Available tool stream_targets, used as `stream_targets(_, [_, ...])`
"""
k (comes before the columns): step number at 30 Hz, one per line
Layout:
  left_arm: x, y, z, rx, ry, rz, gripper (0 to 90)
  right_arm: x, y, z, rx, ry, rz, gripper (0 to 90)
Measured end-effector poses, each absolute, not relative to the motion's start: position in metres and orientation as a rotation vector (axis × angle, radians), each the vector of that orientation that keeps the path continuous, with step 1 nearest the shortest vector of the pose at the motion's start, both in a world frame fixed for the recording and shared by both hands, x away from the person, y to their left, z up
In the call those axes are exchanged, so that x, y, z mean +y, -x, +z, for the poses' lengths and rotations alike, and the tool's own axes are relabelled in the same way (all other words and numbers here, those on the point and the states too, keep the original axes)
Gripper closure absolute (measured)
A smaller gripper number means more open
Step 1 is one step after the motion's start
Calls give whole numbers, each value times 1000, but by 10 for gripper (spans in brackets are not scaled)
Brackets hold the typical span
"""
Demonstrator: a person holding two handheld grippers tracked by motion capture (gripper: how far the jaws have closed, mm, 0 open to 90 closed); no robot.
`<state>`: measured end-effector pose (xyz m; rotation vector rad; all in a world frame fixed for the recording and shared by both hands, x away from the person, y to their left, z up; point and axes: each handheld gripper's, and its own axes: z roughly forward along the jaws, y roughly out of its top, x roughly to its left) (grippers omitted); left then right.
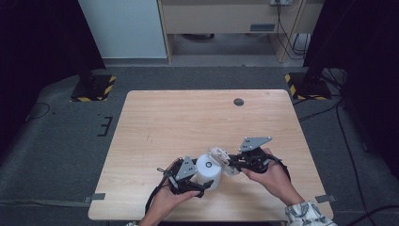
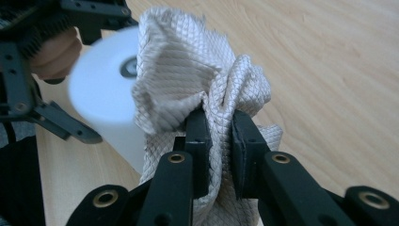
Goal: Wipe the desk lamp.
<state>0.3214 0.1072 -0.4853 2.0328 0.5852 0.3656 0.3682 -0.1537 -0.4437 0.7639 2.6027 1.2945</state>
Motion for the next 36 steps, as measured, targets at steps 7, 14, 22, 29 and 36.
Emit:
stream_targets(7, [104, -323, -487, 587, -2045, 365, 84, -151, -370, -470, 2652, -803, 1254, 798])
stream_targets(14, [104, -323, -486, 583, -2055, 364, 84, -146, -372, -481, 2678, -825, 1205, 798])
stream_targets(22, [103, -324, -489, 588, -2061, 357, 83, -153, -368, -453, 2609, -789, 1299, 798])
stream_targets(29, [102, -323, -489, 585, -2071, 362, 83, -154, -365, -453, 2627, -774, 1280, 798])
stream_targets(36, [101, -325, -492, 584, -2089, 358, 81, -149, -370, -472, 2683, -800, 1210, 798])
